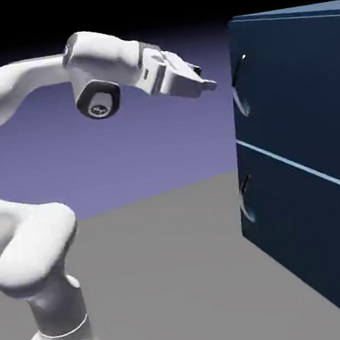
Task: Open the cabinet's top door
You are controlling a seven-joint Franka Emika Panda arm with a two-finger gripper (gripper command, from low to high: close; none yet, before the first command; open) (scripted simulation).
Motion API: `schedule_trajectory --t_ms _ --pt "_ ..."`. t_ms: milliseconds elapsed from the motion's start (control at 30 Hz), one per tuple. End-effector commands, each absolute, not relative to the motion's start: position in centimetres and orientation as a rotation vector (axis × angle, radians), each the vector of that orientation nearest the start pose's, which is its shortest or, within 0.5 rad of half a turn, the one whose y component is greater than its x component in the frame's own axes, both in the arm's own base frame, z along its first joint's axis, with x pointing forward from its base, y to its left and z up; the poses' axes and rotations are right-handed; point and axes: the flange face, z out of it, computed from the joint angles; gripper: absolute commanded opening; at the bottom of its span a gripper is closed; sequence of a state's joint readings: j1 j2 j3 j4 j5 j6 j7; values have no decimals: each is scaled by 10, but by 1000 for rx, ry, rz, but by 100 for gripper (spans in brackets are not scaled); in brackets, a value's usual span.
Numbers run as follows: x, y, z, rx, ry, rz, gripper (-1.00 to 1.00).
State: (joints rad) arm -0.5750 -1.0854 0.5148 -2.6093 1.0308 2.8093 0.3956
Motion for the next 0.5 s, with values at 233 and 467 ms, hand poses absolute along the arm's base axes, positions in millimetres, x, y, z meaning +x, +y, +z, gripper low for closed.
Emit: schedule_trajectory --t_ms 233,467 --pt "301 64 667 -1721 1090 -1597 100" --pt "322 111 652 -1682 986 -1684 100"
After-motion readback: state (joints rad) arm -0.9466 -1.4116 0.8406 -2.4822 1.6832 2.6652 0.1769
